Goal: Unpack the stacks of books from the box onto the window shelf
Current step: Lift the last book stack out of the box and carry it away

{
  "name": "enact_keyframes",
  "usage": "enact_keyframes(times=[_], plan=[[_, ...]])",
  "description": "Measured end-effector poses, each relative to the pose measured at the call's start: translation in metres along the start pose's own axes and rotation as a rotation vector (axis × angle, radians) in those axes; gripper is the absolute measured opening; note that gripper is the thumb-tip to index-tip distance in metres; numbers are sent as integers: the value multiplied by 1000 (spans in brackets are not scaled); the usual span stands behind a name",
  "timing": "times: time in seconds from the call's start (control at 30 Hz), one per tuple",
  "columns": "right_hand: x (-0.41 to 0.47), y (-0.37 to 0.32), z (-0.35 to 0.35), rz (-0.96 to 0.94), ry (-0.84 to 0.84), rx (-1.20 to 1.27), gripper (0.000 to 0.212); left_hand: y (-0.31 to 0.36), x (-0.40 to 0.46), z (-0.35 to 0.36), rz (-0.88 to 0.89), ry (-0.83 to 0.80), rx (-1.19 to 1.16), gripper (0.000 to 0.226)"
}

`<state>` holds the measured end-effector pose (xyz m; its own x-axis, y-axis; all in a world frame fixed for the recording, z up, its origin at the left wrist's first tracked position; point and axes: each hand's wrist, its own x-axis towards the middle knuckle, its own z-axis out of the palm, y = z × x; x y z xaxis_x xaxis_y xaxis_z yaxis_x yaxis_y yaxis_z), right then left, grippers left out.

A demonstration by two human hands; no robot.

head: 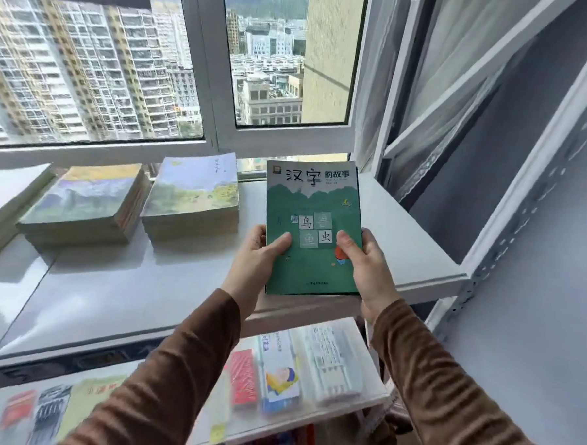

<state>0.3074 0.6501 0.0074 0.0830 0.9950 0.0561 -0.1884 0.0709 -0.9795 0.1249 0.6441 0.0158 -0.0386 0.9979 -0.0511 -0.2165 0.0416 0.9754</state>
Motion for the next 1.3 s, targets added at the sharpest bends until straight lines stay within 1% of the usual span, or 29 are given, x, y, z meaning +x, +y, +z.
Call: enact_keyframes(times=[0.07,0.13,0.27,0.33,0.47,0.6,0.73,0.77,0.83,0.9,0.97,1.03,1.1,1.17,1.23,1.3], plan=[[21,-3,-1,-33,-10,-26,22,4,19,0,32,-16,29,29],[41,-9,-2,-82,-29,-68,20,8,34,2,102,-21,75,28],[74,-21,-4,-143,-130,-69,18,15,58,8,320,-12,201,36],[84,-22,-6,-160,-195,-74,22,14,64,8,410,-8,263,44],[92,-14,-13,-170,-293,-89,36,3,72,7,467,-45,410,58],[93,-1,-23,-179,-362,-180,44,-8,74,1,442,-103,568,70],[101,8,-32,-174,-394,-363,41,-19,73,-4,417,-92,695,63],[105,9,-32,-186,-385,-382,38,-20,74,-3,412,-83,703,61],[111,9,-32,-185,-378,-328,34,-18,79,-3,398,-60,708,60],[118,5,-30,-138,-395,-206,33,-10,85,-3,339,-47,663,60],[127,-3,-27,-50,-401,-105,33,4,92,-3,219,-65,547,60],[138,-11,-21,44,-370,-69,32,19,102,-4,78,-68,418,52],[149,-16,-12,144,-333,-52,33,32,109,-3,-30,-29,334,41],[160,-17,-3,242,-320,-53,32,35,116,-2,-65,32,312,36],[170,-17,3,309,-322,-56,20,31,121,-4,-60,74,339,37],[178,-13,6,352,-315,-55,11,23,124,-6,-45,77,365,41]])
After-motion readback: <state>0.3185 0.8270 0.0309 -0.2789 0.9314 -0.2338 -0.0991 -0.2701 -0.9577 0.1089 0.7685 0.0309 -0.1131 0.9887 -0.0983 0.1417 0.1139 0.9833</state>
